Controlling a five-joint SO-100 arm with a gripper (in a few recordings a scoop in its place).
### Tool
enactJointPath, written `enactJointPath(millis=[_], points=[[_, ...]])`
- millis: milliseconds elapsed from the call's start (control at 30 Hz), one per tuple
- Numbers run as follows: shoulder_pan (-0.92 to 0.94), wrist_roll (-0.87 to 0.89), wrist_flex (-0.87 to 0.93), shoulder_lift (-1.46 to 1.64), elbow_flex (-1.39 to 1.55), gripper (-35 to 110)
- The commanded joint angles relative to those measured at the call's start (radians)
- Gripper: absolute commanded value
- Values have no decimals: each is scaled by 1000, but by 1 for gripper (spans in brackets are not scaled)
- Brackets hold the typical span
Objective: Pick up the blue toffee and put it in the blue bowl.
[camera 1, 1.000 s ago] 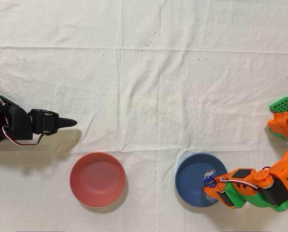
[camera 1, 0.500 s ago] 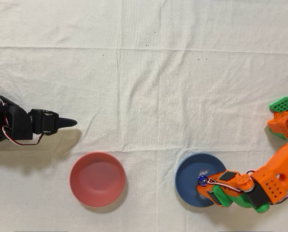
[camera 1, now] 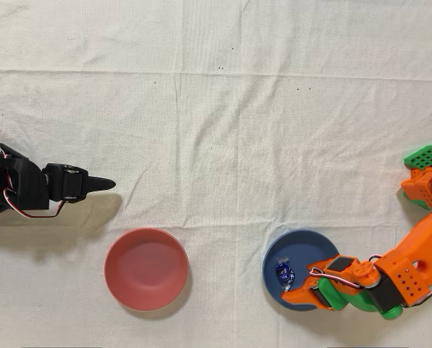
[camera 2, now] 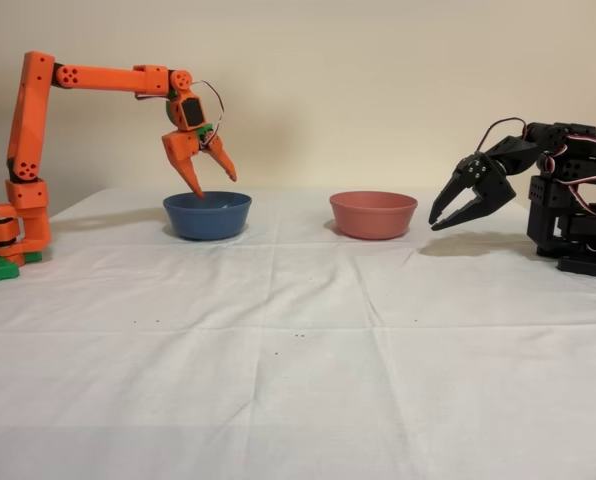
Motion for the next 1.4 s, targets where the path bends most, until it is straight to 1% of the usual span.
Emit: enactJointPath(millis=[0,167,267,400,467,600,733,833,900,1067,1367], points=[[11,-18,26,103,-28,47],[57,-66,67,207,18,40],[112,-101,103,302,57,32],[215,-143,181,442,94,17],[291,-155,192,518,138,13],[460,-247,155,675,281,8],[609,-330,3,838,492,0],[698,-348,-120,980,676,0],[739,-345,-160,1075,775,0],[782,-288,-189,1270,956,0],[750,-233,-189,1629,1261,0]])
